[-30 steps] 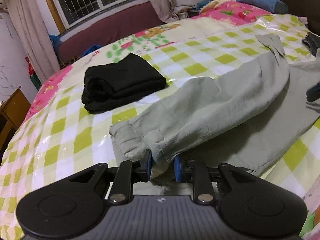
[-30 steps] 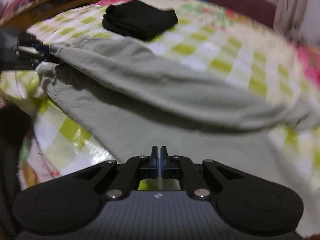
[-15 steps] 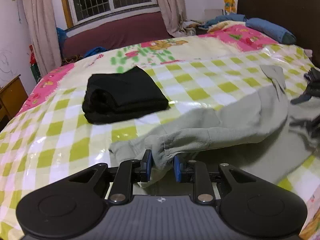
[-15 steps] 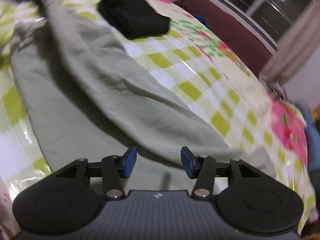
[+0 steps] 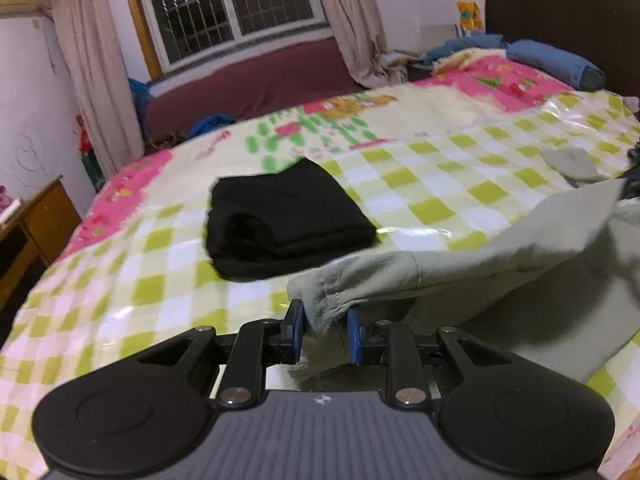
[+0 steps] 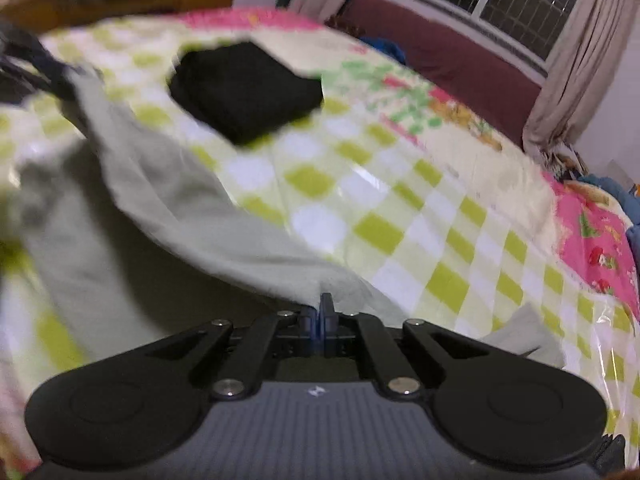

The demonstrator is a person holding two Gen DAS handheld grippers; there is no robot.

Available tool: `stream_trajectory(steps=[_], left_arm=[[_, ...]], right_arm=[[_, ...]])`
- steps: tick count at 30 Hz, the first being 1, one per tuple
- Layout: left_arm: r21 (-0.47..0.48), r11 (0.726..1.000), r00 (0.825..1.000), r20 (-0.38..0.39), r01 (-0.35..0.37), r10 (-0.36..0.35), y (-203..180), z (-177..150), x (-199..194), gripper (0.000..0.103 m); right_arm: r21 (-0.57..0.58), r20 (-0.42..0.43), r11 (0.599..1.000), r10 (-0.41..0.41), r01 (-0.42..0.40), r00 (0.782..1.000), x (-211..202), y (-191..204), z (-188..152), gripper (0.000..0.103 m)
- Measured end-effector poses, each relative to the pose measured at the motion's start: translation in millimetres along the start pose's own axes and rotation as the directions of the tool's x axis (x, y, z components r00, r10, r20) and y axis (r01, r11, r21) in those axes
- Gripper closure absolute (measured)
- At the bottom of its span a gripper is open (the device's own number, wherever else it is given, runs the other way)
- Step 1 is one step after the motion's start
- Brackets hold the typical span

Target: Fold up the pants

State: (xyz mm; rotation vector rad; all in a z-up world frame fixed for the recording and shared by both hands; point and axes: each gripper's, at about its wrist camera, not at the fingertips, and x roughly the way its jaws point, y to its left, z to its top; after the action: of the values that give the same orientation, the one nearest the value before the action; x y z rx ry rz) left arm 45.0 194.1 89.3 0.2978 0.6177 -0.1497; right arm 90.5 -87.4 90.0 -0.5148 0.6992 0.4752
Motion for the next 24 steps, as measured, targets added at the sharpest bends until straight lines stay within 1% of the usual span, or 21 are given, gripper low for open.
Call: stream_trajectory(steps=[2,3,4,5,6,8,9,11,12,13,14,17,20,24], left_arm=[[0.001,1.0,1.0,-0.004,-0.011,0.011,1.5,-11.7,-7.8,0.064],[0.004,1.0,1.0,-0.02,-0.009,0.009,0.4,-21.0,-8.2,0.064],[0.012,1.0,0.999,-0.053,-0.01,0.01,-3.0,-34.6,-5.1,0.064],[0.018,1.0,0.996,-0.087,-0.014,0.015,-5.6,-45.0,0.1,0.064],[0.026,0.999,0.992,-0.128,-0.02,0.023,-9.1,-57.1,7.0,0.064],[0.059,0.998,0.98,-0.194,-0.039,0.05,-16.2,-77.8,16.8,0.064],[0.07,0.997,0.977,-0.209,-0.039,0.053,-17.8,-83.5,16.1,0.064],[0.065,0.997,0.978,-0.205,-0.028,0.041,-15.7,-87.0,8.1,0.064],[0.06,0.998,0.978,-0.203,-0.034,0.046,-14.1,-86.9,5.2,0.064],[0.052,0.998,0.978,-0.199,-0.047,0.056,-11.2,-86.5,2.7,0.064],[0.038,0.998,0.979,-0.193,-0.054,0.061,-8.3,-85.6,0.8,0.064],[-0.014,0.998,0.984,-0.171,-0.061,0.058,1.2,-85.6,-8.2,0.064],[-0.027,0.997,0.989,-0.131,-0.07,0.066,3.8,-81.3,-21.4,0.064],[-0.069,0.995,0.995,-0.067,-0.077,0.072,9.5,-66.6,-34.3,0.063]], right_arm=[[0.003,0.005,0.999,0.047,-0.047,0.999,-15.9,18.7,-6.2,0.102],[0.0,-0.014,0.997,0.073,-0.073,0.997,-15.7,30.3,-14.9,0.102],[-0.027,-0.038,0.997,0.073,-0.074,0.997,-9.6,44.8,-27.0,0.101],[-0.053,-0.067,0.996,0.062,-0.066,0.996,1.8,56.9,-38.8,0.101],[-0.061,-0.118,0.996,0.062,-0.07,0.991,16.3,66.7,-50.0,0.1],[-0.03,-0.235,0.995,0.089,-0.098,0.968,42.3,76.6,-65.0,0.097],[-0.026,-0.245,0.995,0.088,-0.097,0.965,44.4,78.1,-67.2,0.096],[-0.048,-0.23,0.993,0.09,-0.104,0.969,35.7,78.0,-64.2,0.09],[-0.052,-0.223,0.992,0.099,-0.113,0.97,30.4,75.6,-61.4,0.079],[-0.059,-0.218,0.992,0.1,-0.115,0.971,25.6,72.7,-58.3,0.065],[-0.067,-0.216,0.992,0.09,-0.106,0.972,23.1,70.9,-56.3,0.061],[-0.069,-0.219,0.994,0.073,-0.09,0.973,18.5,68.9,-52.5,0.061],[-0.062,-0.208,0.994,0.077,-0.091,0.975,9.7,73.9,-51.4,0.061],[-0.054,-0.179,0.994,0.081,-0.092,0.98,7.3,73.5,-45.7,0.061]])
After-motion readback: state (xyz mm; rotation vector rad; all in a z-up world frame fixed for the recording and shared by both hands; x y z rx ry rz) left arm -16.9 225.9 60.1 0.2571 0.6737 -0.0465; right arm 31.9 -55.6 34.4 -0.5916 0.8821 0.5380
